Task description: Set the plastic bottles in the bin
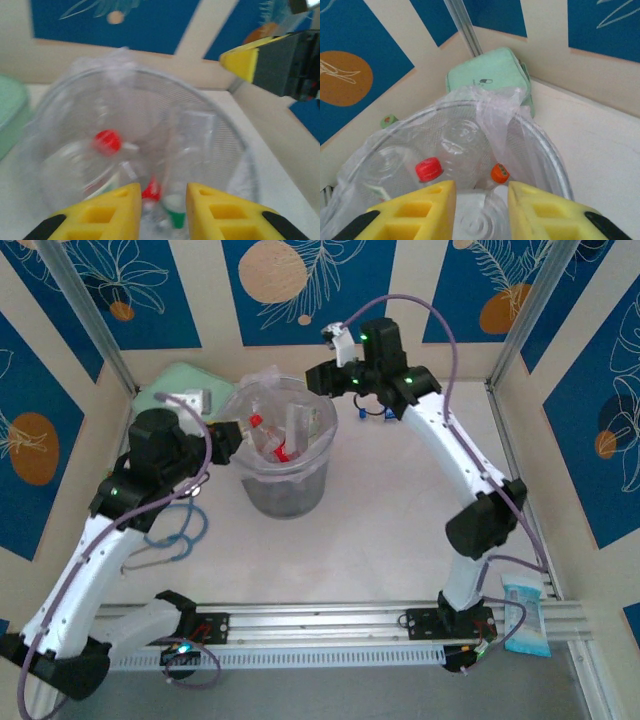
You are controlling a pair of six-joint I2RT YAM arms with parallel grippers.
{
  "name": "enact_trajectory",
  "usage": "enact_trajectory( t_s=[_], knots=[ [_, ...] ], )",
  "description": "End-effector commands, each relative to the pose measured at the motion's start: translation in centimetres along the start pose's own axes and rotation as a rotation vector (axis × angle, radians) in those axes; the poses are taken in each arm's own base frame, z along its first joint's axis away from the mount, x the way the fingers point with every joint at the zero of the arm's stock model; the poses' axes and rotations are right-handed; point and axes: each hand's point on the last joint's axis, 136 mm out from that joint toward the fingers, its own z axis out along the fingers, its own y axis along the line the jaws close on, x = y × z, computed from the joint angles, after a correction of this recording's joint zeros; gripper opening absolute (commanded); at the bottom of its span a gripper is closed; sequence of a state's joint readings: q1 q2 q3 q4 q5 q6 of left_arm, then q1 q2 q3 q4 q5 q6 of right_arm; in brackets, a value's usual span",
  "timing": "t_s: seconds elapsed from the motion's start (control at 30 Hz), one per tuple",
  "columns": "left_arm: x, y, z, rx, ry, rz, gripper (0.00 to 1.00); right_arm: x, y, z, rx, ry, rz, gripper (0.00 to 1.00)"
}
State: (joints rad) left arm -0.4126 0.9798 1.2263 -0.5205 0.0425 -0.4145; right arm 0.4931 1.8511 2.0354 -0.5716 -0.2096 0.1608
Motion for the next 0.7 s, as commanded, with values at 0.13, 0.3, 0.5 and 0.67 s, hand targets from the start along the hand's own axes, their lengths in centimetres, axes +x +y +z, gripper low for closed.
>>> enact_trajectory(
  t_s=[0.13, 0.3, 0.5, 0.67],
  knots=[
    [6.2, 3.7, 2.3, -0.068, 0.114, -0.139, 0.29, 2.7, 3.4, 1.9, -0.129, 0.118, -0.097, 0.19],
    [7.1, 3.4, 3.5, -0.031, 0.121, -0.175, 0.28, 4.5, 5.9, 0.5, -0.250, 0.152, -0.099, 0.10],
    [7.4, 3.4, 4.0, -0.025, 0.128, -0.187, 0.27, 7.0, 8.8, -0.1, -0.400, 0.221, -0.016, 0.09],
    [7.5, 3.5, 4.2, -0.022, 0.126, -0.194, 0.26, 9.8, 10.2, 1.1, -0.486, 0.309, 0.072, 0.09]
  ],
)
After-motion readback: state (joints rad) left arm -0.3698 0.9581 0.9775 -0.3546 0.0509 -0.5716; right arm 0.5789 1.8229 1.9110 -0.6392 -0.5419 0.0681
